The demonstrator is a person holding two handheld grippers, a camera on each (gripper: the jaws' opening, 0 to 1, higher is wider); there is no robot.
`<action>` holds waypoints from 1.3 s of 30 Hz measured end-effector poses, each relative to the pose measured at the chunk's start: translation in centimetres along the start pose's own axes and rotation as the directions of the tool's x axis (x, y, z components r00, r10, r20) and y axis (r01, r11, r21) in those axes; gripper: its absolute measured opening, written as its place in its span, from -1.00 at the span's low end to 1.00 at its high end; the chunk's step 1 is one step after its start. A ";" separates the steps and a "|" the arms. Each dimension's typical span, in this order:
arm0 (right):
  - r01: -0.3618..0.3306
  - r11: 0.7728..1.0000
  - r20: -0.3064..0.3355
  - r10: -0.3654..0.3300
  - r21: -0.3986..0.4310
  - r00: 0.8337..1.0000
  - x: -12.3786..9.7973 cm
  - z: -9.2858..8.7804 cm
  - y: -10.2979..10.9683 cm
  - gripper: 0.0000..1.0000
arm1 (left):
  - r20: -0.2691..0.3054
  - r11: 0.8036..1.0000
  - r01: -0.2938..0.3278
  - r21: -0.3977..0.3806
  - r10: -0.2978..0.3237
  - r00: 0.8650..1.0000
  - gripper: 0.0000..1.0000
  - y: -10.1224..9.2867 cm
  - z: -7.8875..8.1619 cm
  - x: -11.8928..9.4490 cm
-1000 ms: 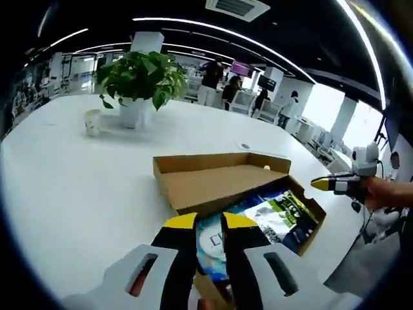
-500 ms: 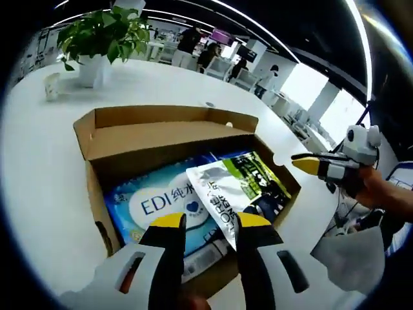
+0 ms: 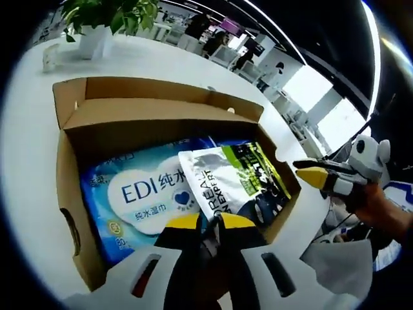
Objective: Operate the shoe box by opening the lid, removing the specified soft item, and placing it in the target area until the item is outside and the box remains undamaged.
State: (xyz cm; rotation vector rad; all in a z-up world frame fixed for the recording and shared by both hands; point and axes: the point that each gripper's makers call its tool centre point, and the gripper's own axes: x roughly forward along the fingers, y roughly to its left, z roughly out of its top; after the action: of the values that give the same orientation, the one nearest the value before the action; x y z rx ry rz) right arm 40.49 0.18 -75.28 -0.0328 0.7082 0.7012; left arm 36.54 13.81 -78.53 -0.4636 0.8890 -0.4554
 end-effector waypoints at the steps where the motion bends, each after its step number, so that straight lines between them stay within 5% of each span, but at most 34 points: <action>1: 0.001 1.000 -0.013 -0.001 -0.005 1.000 0.1 -0.2 0.0 -0.63 | 0.005 1.000 0.004 -0.010 -0.004 1.000 -0.95 0.1 0.1 -0.1; 39: -0.008 0.999 -0.111 0.014 0.047 0.994 2.9 -2.4 1.0 -0.80 | -0.004 1.000 -0.017 0.020 0.017 1.000 -0.97 1.4 -0.1 -0.7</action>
State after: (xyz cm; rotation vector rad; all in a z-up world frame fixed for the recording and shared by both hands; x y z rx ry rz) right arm 40.11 2.03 -78.70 -0.0253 0.8325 0.6970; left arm 36.32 15.26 -78.96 -0.4363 0.8907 -0.4491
